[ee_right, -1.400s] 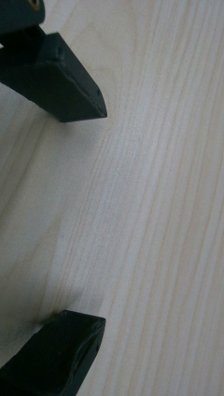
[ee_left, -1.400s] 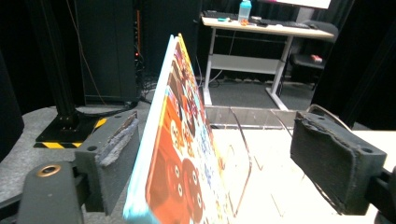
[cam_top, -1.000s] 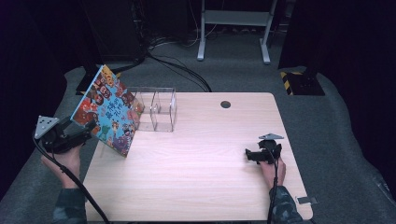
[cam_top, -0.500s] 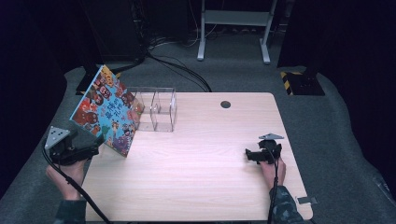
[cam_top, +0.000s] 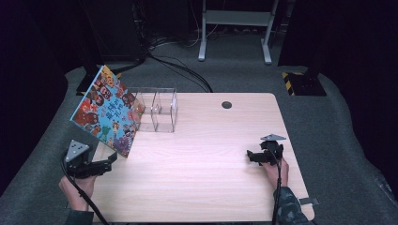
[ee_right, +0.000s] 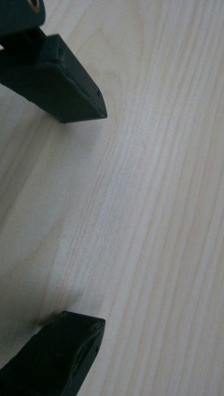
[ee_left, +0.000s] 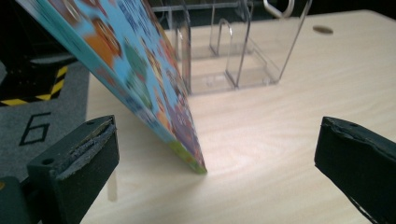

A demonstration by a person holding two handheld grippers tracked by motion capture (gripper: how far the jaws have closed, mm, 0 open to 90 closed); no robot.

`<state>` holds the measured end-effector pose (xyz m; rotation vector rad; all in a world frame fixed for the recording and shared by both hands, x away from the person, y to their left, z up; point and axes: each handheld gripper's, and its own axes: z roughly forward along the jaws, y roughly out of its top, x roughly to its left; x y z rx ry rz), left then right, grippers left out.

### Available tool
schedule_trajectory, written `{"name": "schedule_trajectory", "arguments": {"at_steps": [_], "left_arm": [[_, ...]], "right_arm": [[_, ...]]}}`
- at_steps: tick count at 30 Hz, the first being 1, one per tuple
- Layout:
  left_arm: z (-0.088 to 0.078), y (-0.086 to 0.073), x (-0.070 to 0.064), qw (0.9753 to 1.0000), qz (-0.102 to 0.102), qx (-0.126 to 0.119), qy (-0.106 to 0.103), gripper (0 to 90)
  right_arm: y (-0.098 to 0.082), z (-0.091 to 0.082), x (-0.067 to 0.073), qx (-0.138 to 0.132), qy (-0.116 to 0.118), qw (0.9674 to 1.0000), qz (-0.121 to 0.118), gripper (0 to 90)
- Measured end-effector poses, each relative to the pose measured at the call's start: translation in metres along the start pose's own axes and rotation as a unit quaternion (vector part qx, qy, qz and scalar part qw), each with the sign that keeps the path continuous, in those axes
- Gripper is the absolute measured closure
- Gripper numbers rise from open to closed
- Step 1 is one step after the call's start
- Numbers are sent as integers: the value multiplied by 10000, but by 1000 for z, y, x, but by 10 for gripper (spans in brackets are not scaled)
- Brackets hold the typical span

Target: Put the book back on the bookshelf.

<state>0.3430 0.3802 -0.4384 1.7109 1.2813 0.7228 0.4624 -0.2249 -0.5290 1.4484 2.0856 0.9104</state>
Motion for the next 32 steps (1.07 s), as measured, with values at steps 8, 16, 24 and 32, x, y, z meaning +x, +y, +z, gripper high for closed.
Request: {"name": "schedule_trajectory", "arguments": {"at_steps": [8,16,24,32], "left_arm": [[15,-32,-7,9992,13,387,-100,0],[25,-61,-18,9980,27,610,-156,0],[38,-84,-28,9945,149,1022,-161,0],[43,-86,-35,9904,360,1332,-105,0]], "right_arm": [[0,-1,-2,47,62,9999,-75,13],[0,-1,-2,60,82,9999,-87,14],[0,-1,-2,71,84,9999,-96,14],[0,-1,-2,64,74,9999,-97,14]]}}
